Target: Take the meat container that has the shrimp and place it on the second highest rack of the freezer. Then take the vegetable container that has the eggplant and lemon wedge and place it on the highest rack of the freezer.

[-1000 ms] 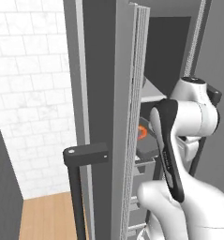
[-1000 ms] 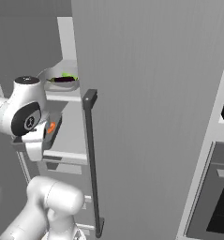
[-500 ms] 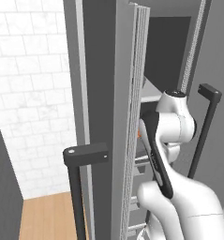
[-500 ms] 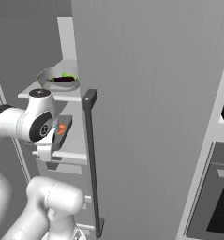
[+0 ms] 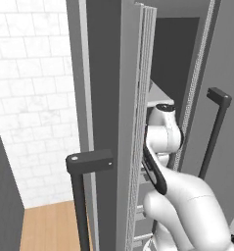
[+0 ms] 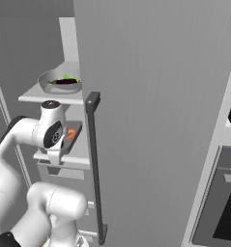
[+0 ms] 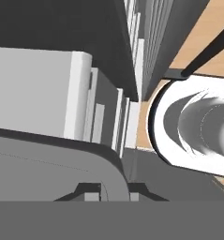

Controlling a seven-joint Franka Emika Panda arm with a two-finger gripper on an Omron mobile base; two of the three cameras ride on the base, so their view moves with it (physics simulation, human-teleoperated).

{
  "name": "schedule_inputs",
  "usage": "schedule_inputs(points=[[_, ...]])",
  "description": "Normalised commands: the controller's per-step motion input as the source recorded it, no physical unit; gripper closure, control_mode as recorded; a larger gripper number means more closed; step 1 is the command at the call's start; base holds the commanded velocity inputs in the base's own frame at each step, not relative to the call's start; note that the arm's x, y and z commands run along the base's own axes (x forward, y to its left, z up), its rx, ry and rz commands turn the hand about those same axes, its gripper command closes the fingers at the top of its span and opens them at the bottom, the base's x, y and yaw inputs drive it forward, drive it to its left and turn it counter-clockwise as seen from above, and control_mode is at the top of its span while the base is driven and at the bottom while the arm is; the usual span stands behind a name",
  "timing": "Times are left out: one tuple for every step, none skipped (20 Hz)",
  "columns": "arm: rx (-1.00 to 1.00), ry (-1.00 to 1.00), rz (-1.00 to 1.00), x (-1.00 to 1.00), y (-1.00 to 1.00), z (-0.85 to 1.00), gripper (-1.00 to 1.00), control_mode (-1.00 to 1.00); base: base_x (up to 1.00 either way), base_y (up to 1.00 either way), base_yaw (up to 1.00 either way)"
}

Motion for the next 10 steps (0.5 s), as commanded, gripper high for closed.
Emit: schedule_inputs(points=[[0.00,0.00,-0.05,0.56,0.09,-0.56,1.00,-1.00,0.00,0.00,0.00],[0.00,0.00,-0.05,0.59,0.06,-0.56,1.00,-1.00,0.00,0.00,0.00],[0.00,0.00,-0.05,0.61,0.04,-0.54,1.00,-1.00,0.00,0.00,0.00],[0.00,0.01,-0.05,0.64,0.01,-0.51,1.00,-1.00,0.00,0.00,0.00],[0.00,0.01,-0.05,0.65,0.01,-0.49,1.00,-1.00,0.00,0.00,0.00],[0.00,0.02,-0.05,0.68,0.00,-0.46,1.00,-1.00,0.00,0.00,0.00],[0.00,0.02,-0.05,0.69,0.01,-0.46,1.00,-1.00,0.00,0.00,0.00],[0.00,0.02,-0.05,0.71,0.04,-0.49,1.00,-1.00,0.00,0.00,0.00],[0.00,0.02,-0.05,0.71,0.06,-0.47,1.00,-1.00,0.00,0.00,0.00],[0.00,0.02,-0.04,0.69,0.07,-0.49,1.00,-1.00,0.00,0.00,0.00]])
